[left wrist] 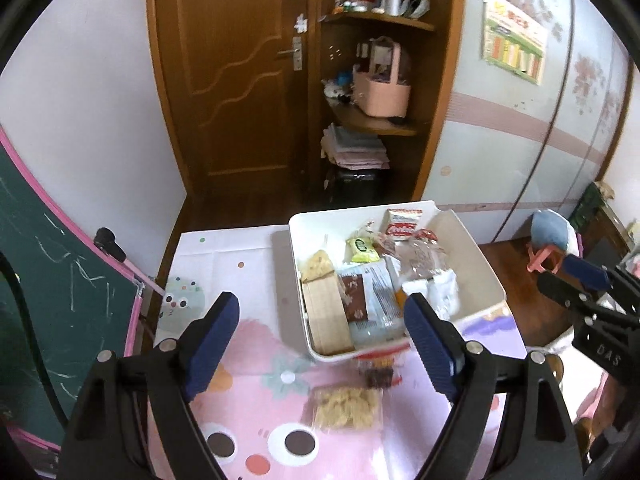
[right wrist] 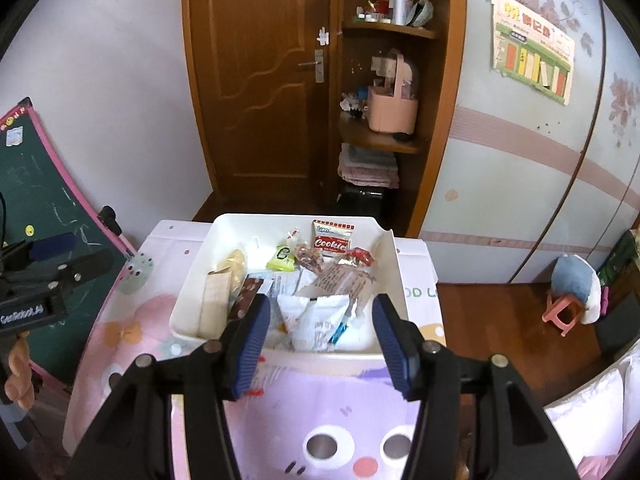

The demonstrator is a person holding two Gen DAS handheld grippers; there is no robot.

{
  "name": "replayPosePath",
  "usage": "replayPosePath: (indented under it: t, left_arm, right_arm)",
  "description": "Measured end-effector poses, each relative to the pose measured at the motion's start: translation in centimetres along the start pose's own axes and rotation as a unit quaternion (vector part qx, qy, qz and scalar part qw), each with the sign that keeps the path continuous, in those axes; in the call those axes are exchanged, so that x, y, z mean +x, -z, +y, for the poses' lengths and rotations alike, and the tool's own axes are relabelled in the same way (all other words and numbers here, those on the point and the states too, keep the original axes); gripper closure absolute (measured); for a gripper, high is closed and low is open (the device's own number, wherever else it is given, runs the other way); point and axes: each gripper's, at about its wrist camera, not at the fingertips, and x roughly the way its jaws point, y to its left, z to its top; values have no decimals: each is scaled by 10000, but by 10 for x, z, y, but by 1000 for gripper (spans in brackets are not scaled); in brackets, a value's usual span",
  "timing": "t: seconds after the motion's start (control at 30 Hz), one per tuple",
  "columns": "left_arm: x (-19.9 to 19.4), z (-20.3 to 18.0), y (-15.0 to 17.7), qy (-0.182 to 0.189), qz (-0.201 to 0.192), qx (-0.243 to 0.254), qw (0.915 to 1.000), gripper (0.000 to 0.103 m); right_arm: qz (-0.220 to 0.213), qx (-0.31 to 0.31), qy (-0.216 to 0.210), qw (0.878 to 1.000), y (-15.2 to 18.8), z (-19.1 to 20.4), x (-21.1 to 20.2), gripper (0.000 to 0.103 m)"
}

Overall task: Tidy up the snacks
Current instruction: 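Move both tools back toward the last snacks on the cloth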

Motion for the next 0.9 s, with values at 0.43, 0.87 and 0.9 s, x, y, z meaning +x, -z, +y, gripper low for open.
replayPosePath:
  t: [0.43,0.87,0.9]
  left_arm:
    - [-13,-14,102,598,211,53,9980,13]
    - [121,-4,184,689,1203,-976,9855,14]
    - [126,-4,185,664,1249,-1001,9849,14]
  right_arm:
    - [-82,-25,-27,10000,83,30,-11,49]
    - [667,1090,-422,9909,170,27,70,49]
    - [705,1141,-441,9900,172,25,74,49]
